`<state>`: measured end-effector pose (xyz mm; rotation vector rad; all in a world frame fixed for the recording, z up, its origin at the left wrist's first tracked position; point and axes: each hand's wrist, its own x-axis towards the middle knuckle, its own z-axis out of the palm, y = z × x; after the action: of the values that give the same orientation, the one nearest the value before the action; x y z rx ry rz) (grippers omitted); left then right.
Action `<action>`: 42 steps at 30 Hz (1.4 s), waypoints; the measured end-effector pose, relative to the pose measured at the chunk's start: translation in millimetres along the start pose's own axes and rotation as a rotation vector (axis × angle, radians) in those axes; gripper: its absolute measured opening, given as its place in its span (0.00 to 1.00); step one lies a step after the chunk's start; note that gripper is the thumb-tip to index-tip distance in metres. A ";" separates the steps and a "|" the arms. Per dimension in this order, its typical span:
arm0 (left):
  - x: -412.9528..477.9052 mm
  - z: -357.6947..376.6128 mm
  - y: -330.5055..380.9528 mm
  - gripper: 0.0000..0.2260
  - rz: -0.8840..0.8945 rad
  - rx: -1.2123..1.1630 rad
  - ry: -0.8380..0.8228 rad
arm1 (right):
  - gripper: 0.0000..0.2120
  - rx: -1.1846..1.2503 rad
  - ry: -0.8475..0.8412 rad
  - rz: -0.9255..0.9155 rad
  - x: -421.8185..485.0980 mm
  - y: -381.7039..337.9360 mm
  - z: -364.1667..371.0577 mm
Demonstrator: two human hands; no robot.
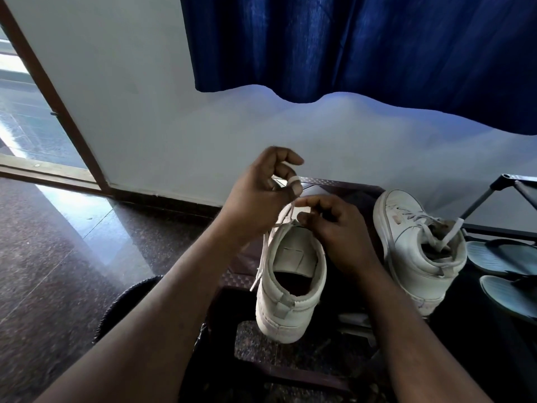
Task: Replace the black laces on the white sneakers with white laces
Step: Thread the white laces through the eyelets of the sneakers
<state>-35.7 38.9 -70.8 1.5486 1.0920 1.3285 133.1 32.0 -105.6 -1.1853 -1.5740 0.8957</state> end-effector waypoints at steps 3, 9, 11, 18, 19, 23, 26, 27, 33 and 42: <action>-0.5 9.2 8.7 0.19 0.161 0.328 0.016 | 0.06 0.011 -0.032 -0.077 -2.1 -1.2 1.8; 1.7 2.8 6.3 0.11 0.196 0.596 0.417 | 0.04 0.287 0.082 0.024 -6.6 -10.4 0.5; 4.6 -3.2 4.0 0.06 -0.016 0.464 0.568 | 0.04 0.354 0.108 0.020 -8.0 -10.9 -1.3; 10.0 1.2 -2.7 0.13 -0.252 -0.101 0.362 | 0.01 0.538 0.140 0.051 -9.7 -14.7 1.0; 9.4 2.3 -4.7 0.13 -0.252 0.049 0.291 | 0.01 0.557 0.157 0.050 -9.1 -14.6 -0.3; 5.3 -2.5 -13.4 0.08 -0.220 0.672 0.120 | 0.01 0.582 0.247 0.025 -5.8 -16.9 -7.6; 3.4 -15.3 -9.6 0.20 -0.202 0.879 0.247 | 0.02 0.686 0.304 0.035 -4.5 -19.8 -12.5; 4.6 -19.5 -8.4 0.23 -0.211 0.880 0.291 | 0.03 0.717 0.315 0.034 -4.5 -20.6 -13.6; 0.5 -8.6 -0.1 0.21 -0.134 0.722 0.142 | 0.07 0.821 0.299 -0.012 -5.5 -25.3 -13.2; 4.3 8.6 -12.4 0.05 -0.247 0.153 -0.294 | 0.04 0.857 0.293 0.044 -7.2 -33.4 -15.7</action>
<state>-28.3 46.5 -82.3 1.5998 1.1717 0.8388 139.5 16.5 -72.0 -0.6798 -0.7769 1.1912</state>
